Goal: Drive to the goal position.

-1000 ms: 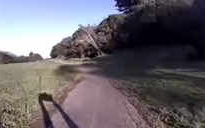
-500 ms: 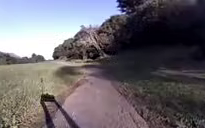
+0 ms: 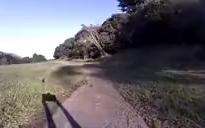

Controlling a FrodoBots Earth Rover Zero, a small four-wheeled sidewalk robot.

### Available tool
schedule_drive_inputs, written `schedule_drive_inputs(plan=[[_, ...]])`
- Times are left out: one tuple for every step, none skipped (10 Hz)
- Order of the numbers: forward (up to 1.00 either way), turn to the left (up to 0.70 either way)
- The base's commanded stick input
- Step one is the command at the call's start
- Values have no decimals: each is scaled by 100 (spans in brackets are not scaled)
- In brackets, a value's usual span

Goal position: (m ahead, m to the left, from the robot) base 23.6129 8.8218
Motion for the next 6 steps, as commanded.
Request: schedule_drive_inputs(plan=[[50, 0], [50, 0], [50, 0], [50, 0], [50, 0], [50, 0]])
